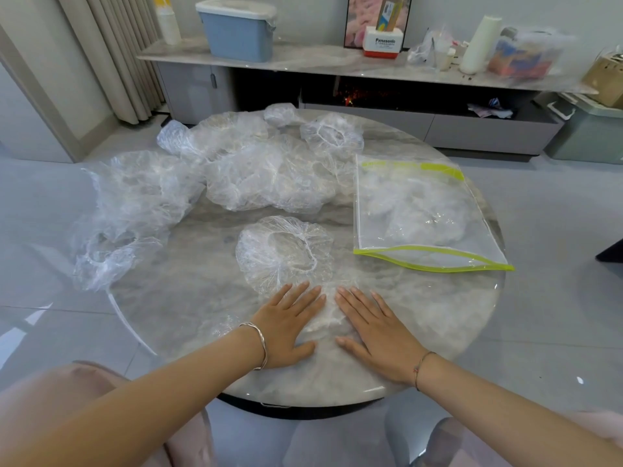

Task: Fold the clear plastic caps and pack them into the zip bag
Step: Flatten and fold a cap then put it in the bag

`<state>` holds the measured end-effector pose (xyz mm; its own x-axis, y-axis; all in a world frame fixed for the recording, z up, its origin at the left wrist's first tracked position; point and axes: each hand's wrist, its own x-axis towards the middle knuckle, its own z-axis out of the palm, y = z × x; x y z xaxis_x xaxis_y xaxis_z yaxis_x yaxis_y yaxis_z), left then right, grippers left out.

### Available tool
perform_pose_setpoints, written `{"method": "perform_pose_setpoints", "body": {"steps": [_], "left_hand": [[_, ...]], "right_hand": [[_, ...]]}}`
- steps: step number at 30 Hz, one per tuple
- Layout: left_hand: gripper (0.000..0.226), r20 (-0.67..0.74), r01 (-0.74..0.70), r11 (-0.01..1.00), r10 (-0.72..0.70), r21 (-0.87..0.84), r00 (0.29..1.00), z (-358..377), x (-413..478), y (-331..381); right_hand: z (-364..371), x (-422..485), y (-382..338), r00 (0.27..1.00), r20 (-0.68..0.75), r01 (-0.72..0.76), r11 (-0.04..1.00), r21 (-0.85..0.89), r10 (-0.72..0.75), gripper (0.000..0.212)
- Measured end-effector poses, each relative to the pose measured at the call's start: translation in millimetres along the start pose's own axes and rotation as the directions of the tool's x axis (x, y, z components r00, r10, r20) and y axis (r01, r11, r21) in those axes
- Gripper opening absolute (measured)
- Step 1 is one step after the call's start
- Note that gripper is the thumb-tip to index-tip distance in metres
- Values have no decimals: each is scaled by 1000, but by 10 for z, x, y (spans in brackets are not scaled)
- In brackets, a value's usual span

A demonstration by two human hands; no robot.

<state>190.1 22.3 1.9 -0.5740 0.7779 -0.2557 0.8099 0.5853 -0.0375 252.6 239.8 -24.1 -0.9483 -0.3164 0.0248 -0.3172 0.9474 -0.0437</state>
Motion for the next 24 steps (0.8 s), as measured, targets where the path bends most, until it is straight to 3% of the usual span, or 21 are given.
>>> {"method": "perform_pose_setpoints", "body": {"steps": [2,4,7,10,13,17,20,22,24], "left_hand": [[95,5,7,999,-7,46,1000,-53,-7,-38],[89,-116,-20,991,36,131,993,-119,-22,-66],[54,-250,-64,975,118,213,961,-137,14,-86],[28,-366,-126,970,196,207,910,-131,54,-12],[48,-430,-174,983,181,57,884,-126,76,118],[58,-432,-221,972,165,-82,887,-44,96,142],[40,-438,-168,964,62,-208,897,-33,106,99],[32,-434,-116,951,-21,-285,901,-55,124,86],[39,-442,-53,924,-131,-380,888,-83,148,97]], "right_hand": [[-4,-11,-11,1000,-11,1,1000,-6,-1,69],[1,-17,-17,998,-57,3,1000,25,-1,67],[-29,-24,-61,981,-180,80,996,44,-71,66],[-120,-29,-122,930,-307,213,977,-4,-204,43],[-112,-52,-105,880,-413,250,968,-17,-235,15],[-126,-95,8,925,-363,164,979,123,-110,11],[-223,-122,20,965,-261,68,935,348,27,13],[-276,-134,7,969,-189,-30,839,543,157,10],[-303,-110,11,955,-113,-113,687,718,275,10]]}}
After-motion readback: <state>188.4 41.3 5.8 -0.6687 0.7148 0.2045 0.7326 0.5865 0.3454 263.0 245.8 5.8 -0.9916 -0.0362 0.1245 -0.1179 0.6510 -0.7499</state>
